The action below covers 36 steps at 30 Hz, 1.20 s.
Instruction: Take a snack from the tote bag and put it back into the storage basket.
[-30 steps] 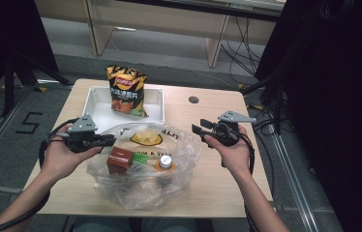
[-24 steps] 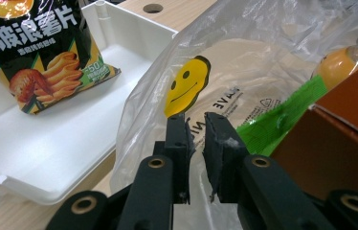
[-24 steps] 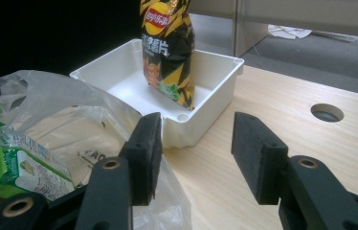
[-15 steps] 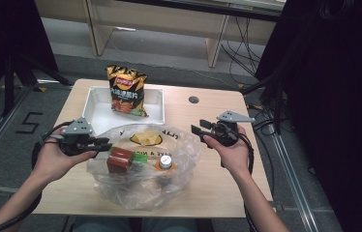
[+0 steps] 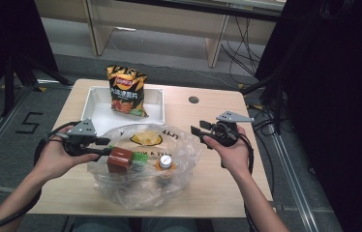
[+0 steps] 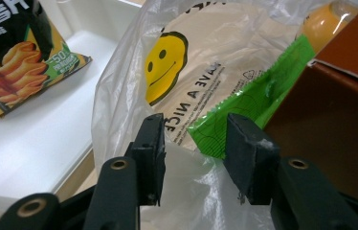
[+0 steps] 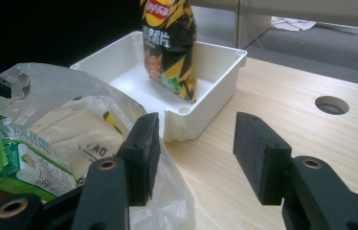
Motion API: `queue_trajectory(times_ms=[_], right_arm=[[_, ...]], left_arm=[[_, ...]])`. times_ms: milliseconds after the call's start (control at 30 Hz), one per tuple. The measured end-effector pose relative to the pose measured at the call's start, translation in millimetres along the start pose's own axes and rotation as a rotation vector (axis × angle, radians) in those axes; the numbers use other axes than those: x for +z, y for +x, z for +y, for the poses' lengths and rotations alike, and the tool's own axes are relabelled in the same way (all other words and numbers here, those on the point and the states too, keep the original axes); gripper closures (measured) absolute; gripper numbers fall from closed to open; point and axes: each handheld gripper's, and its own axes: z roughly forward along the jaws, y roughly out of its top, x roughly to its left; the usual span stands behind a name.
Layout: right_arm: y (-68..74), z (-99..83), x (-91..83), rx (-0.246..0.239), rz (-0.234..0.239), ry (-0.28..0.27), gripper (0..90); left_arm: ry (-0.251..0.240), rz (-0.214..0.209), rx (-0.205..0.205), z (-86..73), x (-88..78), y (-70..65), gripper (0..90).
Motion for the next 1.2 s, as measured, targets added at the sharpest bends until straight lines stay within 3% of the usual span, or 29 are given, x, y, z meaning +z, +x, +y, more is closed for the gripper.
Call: queue_trajectory(times_ms=[100, 367, 433, 467, 567, 767, 867, 900, 1033, 1067, 1200], right_arm=[[0.3, -0.6, 0.9, 0.021, 0.014, 0.007, 52.4], [-2.0, -1.3, 2.3, 0.007, 0.018, 0.001, 52.4], [-1.7, -1.1, 2.0, 0.013, 0.02, 0.003, 52.4], [-1.6, -1.0, 1.5, 0.017, 0.017, 0.011, 52.4], [-3.2, -1.1, 1.8, -0.011, -0.003, 0.0, 52.4], [-2.4, -1.9, 2.7, 0.009, 0.019, 0.006, 52.4], [-3.2, -2.3, 3.3, -0.002, 0.018, 0.001, 52.4], [-3.1, -2.2, 3.2, -0.002, 0.017, 0.002, 52.4], [-1.4, -2.3, 2.2, 0.024, 0.013, 0.008, 52.4], [-3.4, -2.1, 2.6, 0.0, 0.012, 0.002, 52.4], [-3.1, -2.3, 2.1, 0.017, 0.017, 0.013, 52.4]], left_arm=[[-0.019, -0.019, 0.005, -0.1, 2.5, 0.9, 58.2], [-0.022, -0.059, 0.032, -0.4, 7.9, 2.4, 57.8], [-0.022, -0.065, 0.024, -0.5, 9.0, 1.8, 57.8], [-0.014, -0.068, 0.04, 0.0, 9.5, 2.3, 57.9], [-0.011, -0.072, 0.044, -0.2, 12.3, 1.5, 58.5], [0.003, -0.074, 0.07, -1.2, 15.5, 0.7, 61.2], [0.02, -0.068, 0.076, -3.3, 17.9, -1.5, 65.6], [0.028, -0.066, 0.101, -3.6, 18.6, -0.5, 65.6], [0.032, -0.071, 0.088, -6.3, 21.9, -2.1, 72.9], [0.031, -0.074, 0.098, -6.4, 22.5, -1.9, 75.0], [0.021, -0.067, 0.108, -5.9, 22.7, -2.7, 88.7]])
